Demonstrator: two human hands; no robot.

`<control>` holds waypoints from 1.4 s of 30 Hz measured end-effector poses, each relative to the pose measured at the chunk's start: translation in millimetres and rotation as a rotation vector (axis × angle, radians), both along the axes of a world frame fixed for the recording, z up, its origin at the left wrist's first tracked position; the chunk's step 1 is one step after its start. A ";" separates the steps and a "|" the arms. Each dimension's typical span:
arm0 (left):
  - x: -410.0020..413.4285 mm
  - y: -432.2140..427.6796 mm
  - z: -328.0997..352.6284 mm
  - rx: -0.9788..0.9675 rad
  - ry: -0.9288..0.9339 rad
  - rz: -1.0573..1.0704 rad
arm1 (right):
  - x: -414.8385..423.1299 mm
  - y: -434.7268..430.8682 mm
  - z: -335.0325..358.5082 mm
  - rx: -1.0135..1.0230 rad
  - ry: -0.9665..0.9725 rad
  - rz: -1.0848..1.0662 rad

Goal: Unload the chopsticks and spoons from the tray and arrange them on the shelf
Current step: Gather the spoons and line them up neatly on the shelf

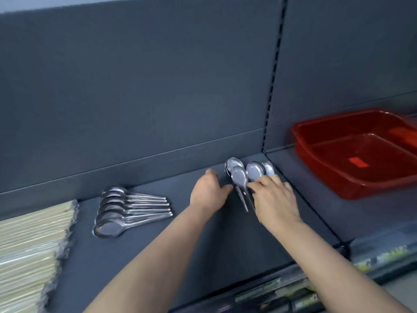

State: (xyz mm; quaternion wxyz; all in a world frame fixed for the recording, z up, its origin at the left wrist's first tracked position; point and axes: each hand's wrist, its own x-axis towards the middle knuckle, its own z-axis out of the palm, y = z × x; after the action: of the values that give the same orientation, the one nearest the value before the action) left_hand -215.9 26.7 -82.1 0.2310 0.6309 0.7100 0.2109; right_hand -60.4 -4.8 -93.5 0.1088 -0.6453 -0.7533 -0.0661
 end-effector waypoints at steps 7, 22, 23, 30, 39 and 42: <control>39.0 42.5 -3.9 -0.044 -0.124 0.154 | 38.7 20.1 -1.9 -0.082 0.116 0.079; 29.9 49.7 -3.2 0.098 -0.431 0.258 | 42.0 41.4 5.9 -0.061 0.426 0.120; 33.3 47.9 0.7 0.108 -0.483 0.232 | 39.5 42.6 9.9 -0.154 0.553 0.118; 49.5 50.1 7.2 0.157 -0.474 0.285 | 39.5 46.3 11.1 -0.493 1.081 -0.035; 55.6 69.4 -4.9 -0.056 -0.055 0.362 | 49.0 50.7 3.1 -0.523 1.136 -0.110; 52.9 72.0 -6.1 -0.066 -0.046 0.309 | 51.4 52.1 2.1 -0.507 1.099 -0.093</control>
State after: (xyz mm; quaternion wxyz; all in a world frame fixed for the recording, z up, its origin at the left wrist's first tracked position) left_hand -163.1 98.7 -88.2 0.2325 0.5012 0.7997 0.2348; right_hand -9.1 47.3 -91.4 0.3215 -0.6230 -0.5501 0.4537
